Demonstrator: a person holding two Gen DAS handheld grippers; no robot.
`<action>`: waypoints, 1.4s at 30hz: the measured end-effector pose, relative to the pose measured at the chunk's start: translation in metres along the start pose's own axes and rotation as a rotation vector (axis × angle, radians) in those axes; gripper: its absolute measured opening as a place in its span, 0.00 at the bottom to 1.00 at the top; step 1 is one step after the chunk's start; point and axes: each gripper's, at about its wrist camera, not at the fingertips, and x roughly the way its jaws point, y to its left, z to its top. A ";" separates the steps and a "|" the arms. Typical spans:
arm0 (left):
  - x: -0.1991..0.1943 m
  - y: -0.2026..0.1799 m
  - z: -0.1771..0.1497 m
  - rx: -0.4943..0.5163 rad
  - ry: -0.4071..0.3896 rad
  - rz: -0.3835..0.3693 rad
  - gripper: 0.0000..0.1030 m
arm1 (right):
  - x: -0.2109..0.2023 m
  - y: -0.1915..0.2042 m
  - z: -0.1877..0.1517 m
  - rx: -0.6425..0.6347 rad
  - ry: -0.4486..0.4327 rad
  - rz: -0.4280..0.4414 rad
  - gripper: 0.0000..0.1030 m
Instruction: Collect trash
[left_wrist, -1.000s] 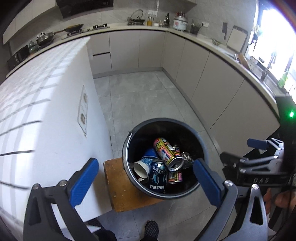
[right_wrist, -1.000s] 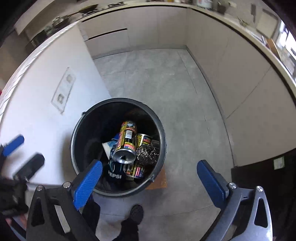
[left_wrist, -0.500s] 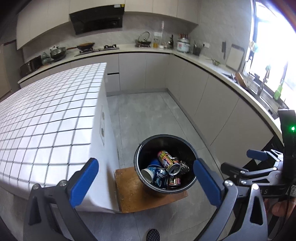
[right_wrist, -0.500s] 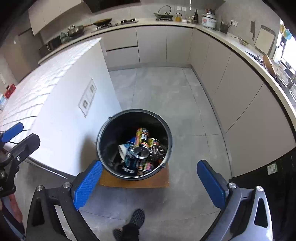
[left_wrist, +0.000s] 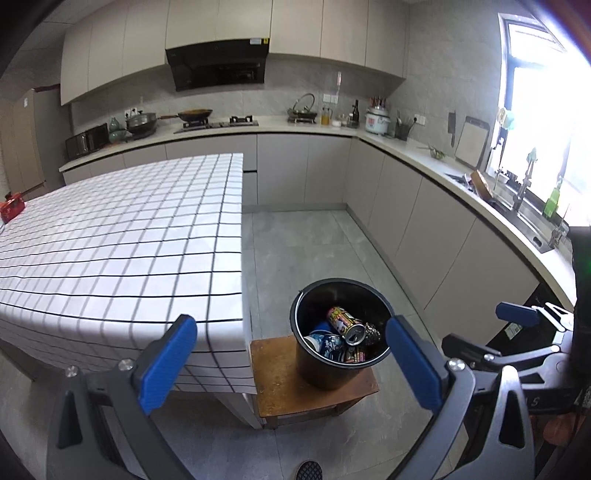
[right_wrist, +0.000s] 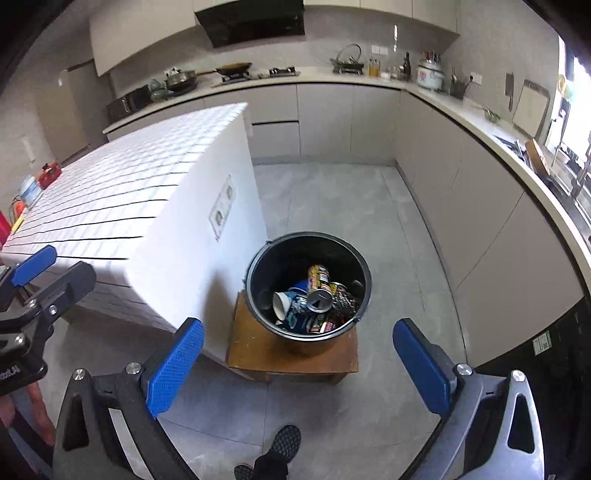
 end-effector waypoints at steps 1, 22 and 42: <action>-0.007 0.002 -0.001 -0.004 -0.016 0.005 1.00 | -0.006 0.004 -0.002 -0.006 -0.008 0.001 1.00; -0.045 0.025 -0.009 -0.030 -0.106 0.058 1.00 | -0.065 0.039 -0.016 -0.044 -0.119 0.014 1.00; -0.044 0.019 -0.004 -0.028 -0.112 0.068 1.00 | -0.063 0.036 -0.012 -0.037 -0.120 0.025 1.00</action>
